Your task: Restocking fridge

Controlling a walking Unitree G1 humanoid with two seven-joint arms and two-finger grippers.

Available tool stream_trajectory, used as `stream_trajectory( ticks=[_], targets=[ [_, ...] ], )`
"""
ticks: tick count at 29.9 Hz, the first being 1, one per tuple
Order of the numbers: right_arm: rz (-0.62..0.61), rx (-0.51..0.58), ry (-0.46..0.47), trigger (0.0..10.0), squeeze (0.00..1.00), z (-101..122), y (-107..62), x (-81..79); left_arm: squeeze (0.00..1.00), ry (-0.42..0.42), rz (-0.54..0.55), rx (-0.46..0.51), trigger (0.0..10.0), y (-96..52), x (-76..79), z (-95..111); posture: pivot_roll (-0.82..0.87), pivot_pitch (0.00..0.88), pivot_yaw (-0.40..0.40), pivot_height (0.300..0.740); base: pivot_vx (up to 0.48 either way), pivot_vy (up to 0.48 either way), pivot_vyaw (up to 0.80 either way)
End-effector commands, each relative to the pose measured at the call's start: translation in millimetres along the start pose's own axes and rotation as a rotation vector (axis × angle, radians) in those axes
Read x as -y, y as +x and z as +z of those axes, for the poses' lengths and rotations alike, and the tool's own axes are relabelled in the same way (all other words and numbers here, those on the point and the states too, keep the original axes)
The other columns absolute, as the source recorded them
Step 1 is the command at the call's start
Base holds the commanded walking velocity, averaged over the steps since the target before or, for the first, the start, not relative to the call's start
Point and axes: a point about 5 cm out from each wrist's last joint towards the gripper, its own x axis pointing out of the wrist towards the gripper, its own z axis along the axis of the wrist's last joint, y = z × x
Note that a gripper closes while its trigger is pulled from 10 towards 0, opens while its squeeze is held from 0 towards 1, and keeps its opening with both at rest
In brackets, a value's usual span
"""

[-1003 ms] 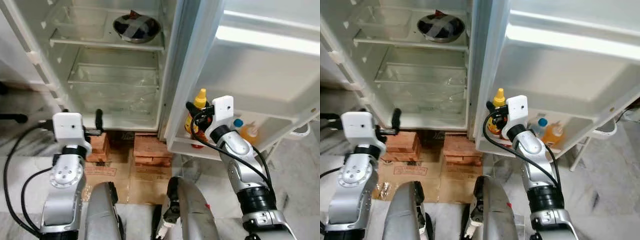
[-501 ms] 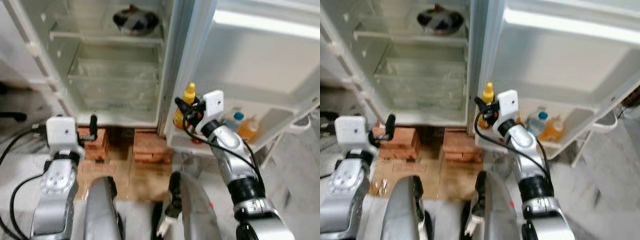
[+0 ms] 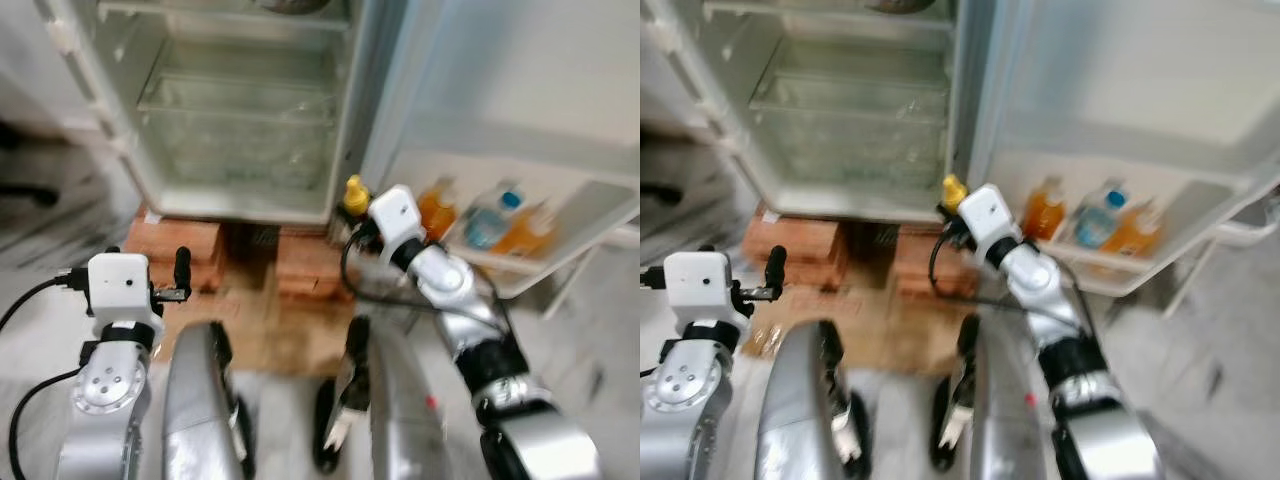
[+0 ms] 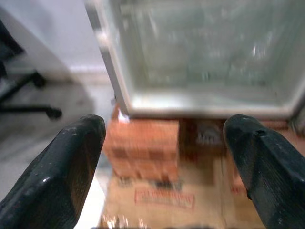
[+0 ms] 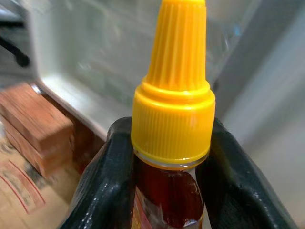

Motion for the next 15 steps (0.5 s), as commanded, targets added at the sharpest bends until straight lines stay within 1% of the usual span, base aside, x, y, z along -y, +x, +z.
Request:
stream_trajectory(
  ticks=[1,2,3,6,8,11,12,13,14,15],
  targets=[
    [-0.047,0.018,-0.002,10.0,0.0,4,2.7,6.7,0.0,0.013,-0.001,0.009,10.0,-3.3,0.6,4,0.15,0.301,-0.099,0.508,0.0,0.0,0.0],
    [-0.073,-0.001,-0.009,10.0,0.0,2,4.2,8.6,0.0,0.014,-0.004,0.004,10.0,-4.7,1.5,4,0.15,0.304,-0.099,0.508,0.0,0.0,0.0],
    [-0.124,-0.031,-0.005,10.0,0.0,-2,6.3,11.7,0.0,0.017,-0.01,-0.002,10.0,-8.9,2.3,4,0.16,0.315,-0.097,0.508,0.0,0.0,0.0],
    [-0.204,-0.076,0.06,10.0,0.0,-7,9.6,16.4,0.0,0.021,-0.006,-0.01,10.0,-13.1,0.3,4,0.17,0.328,-0.095,0.508,0.0,0.0,0.0],
    [-0.222,-0.07,0.091,10.0,0.0,-8,9.2,17.5,0.0,0.026,-0.002,-0.014,10.0,-17.4,-1.3,4,0.18,0.336,-0.09,0.508,0.0,0.0,0.0],
    [-0.237,-0.084,0.094,10.0,0.0,-12,6.1,18.2,0.0,0.027,-0.001,-0.018,10.0,-19.6,-3.5,4,0.18,0.343,-0.086,0.508,0.0,0.0,0.0],
    [-0.226,-0.121,0.111,10.0,0.0,-19,2.6,17.9,0.0,0.032,-0.006,-0.026,10.0,-20.2,-3.8,4,0.18,0.348,-0.085,0.508,0.0,0.0,0.0],
    [-0.222,-0.136,0.119,10.0,0.0,-22,1.3,17.9,0.0,0.034,-0.008,-0.028,10.0,-20.7,-3.6,4,0.18,0.349,-0.084,0.508,0.0,0.0,0.0],
    [-0.22,-0.143,0.123,10.0,0.0,-24,0.7,17.9,0.0,0.035,-0.009,-0.03,10.0,-21.0,-3.4,3,0.18,0.349,-0.084,0.508,0.0,0.0,0.0],
    [-0.193,-0.179,0.117,10.0,0.0,-29,-3.2,20.1,0.0,0.036,-0.012,-0.032,10.0,-20.9,-3.1,4,0.17,0.354,-0.083,0.508,0.0,0.0,0.0]
  ],
)
